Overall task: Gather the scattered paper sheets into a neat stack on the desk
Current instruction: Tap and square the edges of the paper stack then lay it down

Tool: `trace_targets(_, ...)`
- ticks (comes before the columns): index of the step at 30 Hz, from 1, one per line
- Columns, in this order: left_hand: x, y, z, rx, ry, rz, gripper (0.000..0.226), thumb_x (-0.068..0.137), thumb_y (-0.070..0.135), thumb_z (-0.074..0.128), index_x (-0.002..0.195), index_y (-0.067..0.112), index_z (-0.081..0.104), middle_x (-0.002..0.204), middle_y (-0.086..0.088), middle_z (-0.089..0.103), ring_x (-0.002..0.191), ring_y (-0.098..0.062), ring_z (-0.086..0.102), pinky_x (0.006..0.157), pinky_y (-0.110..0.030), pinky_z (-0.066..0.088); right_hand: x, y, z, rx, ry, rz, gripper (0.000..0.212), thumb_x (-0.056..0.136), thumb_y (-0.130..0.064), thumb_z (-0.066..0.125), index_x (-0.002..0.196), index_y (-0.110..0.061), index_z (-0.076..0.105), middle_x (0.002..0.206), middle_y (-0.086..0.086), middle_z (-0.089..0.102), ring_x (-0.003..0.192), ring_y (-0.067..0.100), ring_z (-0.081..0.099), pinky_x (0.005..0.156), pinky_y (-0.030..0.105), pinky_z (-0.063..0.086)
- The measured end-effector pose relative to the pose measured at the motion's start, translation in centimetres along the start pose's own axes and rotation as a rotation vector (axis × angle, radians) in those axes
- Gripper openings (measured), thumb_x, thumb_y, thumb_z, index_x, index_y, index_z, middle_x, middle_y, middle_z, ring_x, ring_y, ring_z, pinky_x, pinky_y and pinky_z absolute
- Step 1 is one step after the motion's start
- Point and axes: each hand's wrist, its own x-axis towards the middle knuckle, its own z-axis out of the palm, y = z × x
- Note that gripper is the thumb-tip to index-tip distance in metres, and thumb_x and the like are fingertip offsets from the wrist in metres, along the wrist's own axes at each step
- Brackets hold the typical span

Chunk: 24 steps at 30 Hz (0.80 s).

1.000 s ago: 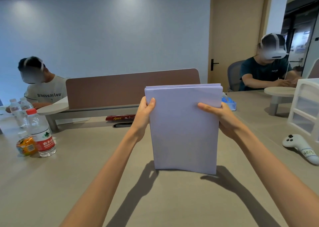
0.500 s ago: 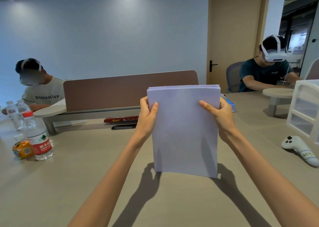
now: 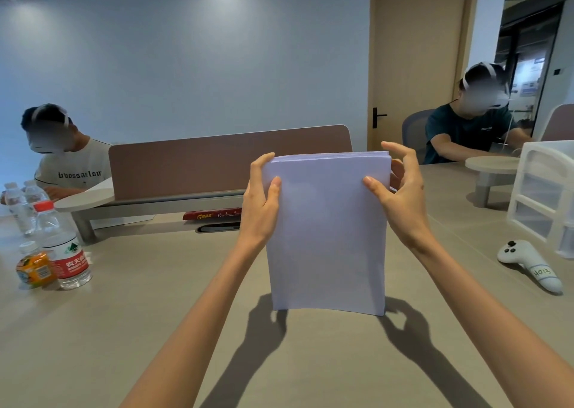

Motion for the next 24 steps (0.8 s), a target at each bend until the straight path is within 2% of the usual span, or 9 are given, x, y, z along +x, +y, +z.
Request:
trace_targets(3, -0.1, 0.1, -0.7, -0.439, -0.014, -0.249, 0.069, 0.092, 0.020, 0.064, 0.144, 0.035, 0.022, 0.127, 0.010, 0.059, 0.109, -0.016, 0.065, 0.090, -0.038, 0.055, 0.1, -0.2, -0.3, -0.010, -0.015, -0.019, 0.054, 0.087, -0.006, 0.066, 0.134, -0.017, 0.043, 0.116, -0.009, 0.052, 0.095, -0.018, 0.053, 0.068, 0.001, 0.045)
trace_targets(5, 0.2, -0.4, -1.4, -0.593, -0.164, -0.400, 0.062, 0.089, 0.025, 0.066, 0.142, 0.026, 0.035, 0.127, -0.004, 0.063, 0.109, -0.023, 0.066, 0.090, -0.046, 0.055, 0.1, -0.2, -0.3, -0.032, -0.038, -0.038, 0.052, 0.087, -0.005, 0.066, 0.133, -0.017, 0.044, 0.119, -0.004, 0.053, 0.099, -0.009, 0.056, 0.068, 0.002, 0.045)
trace_targets(7, 0.2, -0.6, -1.7, -0.582, -0.405, -0.459, 0.042, 0.087, 0.030, 0.060, 0.128, 0.021, 0.055, 0.118, -0.006, 0.067, 0.106, -0.027, 0.066, 0.090, -0.048, 0.054, 0.3, -0.2, -0.4, -0.073, -0.067, -0.051, 0.053, 0.086, -0.005, 0.066, 0.133, -0.017, 0.044, 0.123, -0.001, 0.053, 0.102, -0.001, 0.056, 0.068, 0.004, 0.047)
trace_targets(9, 0.2, -0.8, -1.5, -0.538, -0.511, -0.492, 0.033, 0.085, 0.031, 0.060, 0.118, 0.025, 0.061, 0.109, -0.003, 0.070, 0.102, -0.024, 0.067, 0.090, -0.046, 0.055, 0.6, -0.7, -0.6, -0.157, -0.072, -0.107, 0.058, 0.084, -0.005, 0.067, 0.135, -0.018, 0.043, 0.127, -0.005, 0.052, 0.105, 0.003, 0.054, 0.074, 0.010, 0.050)
trace_targets(13, 0.3, -1.1, -1.5, -0.528, -0.530, -0.491, 0.039, 0.082, 0.032, 0.061, 0.121, 0.026, 0.056, 0.109, -0.003, 0.068, 0.102, -0.022, 0.067, 0.086, -0.044, 0.056, 1.0, -1.6, -1.4, -0.633, -0.134, -0.445, 0.061, 0.079, -0.014, 0.060, 0.138, -0.018, 0.047, 0.138, -0.005, 0.051, 0.126, 0.015, 0.047, 0.108, 0.031, 0.035)
trace_targets(16, 0.1, -1.4, -1.6, -0.510, -0.524, -0.483, 0.047, 0.080, 0.031, 0.063, 0.125, 0.023, 0.052, 0.112, -0.005, 0.065, 0.104, -0.023, 0.066, 0.085, -0.042, 0.056, 1.4, -2.8, -1.6, -0.875, -0.150, -0.555, 0.047, 0.079, -0.019, 0.055, 0.126, -0.016, 0.059, 0.119, 0.003, 0.066, 0.111, 0.023, 0.060, 0.112, 0.036, 0.032)
trace_targets(18, 0.1, -1.4, -1.7, -0.499, -0.521, -0.480, 0.052, 0.078, 0.028, 0.064, 0.128, 0.020, 0.049, 0.113, -0.007, 0.063, 0.106, -0.024, 0.064, 0.085, -0.042, 0.057, 1.9, -3.6, -1.7, -0.973, -0.140, -0.591, 0.048, 0.080, -0.020, 0.053, 0.127, -0.015, 0.058, 0.120, 0.003, 0.066, 0.110, 0.023, 0.059, 0.112, 0.035, 0.029)
trace_targets(21, 0.0, -1.5, -1.7, -0.498, -0.516, -0.483, 0.058, 0.077, 0.025, 0.066, 0.131, 0.016, 0.047, 0.116, -0.010, 0.061, 0.110, -0.028, 0.061, 0.087, -0.044, 0.056, 2.1, -4.3, -1.3, -1.039, -0.260, -0.564, 0.041, 0.083, -0.022, 0.054, 0.124, -0.016, 0.060, 0.116, 0.003, 0.068, 0.107, 0.022, 0.062, 0.114, 0.034, 0.027)
trace_targets(24, 0.0, -1.4, -1.7, -0.507, -0.505, -0.491, 0.057, 0.077, 0.025, 0.066, 0.130, 0.017, 0.047, 0.115, -0.009, 0.061, 0.110, -0.027, 0.061, 0.086, -0.043, 0.056, 2.1, -4.6, -1.2, -1.043, -0.237, -0.598, 0.036, 0.082, -0.023, 0.052, 0.114, -0.015, 0.066, 0.108, 0.002, 0.072, 0.099, 0.021, 0.066, 0.113, 0.034, 0.029)
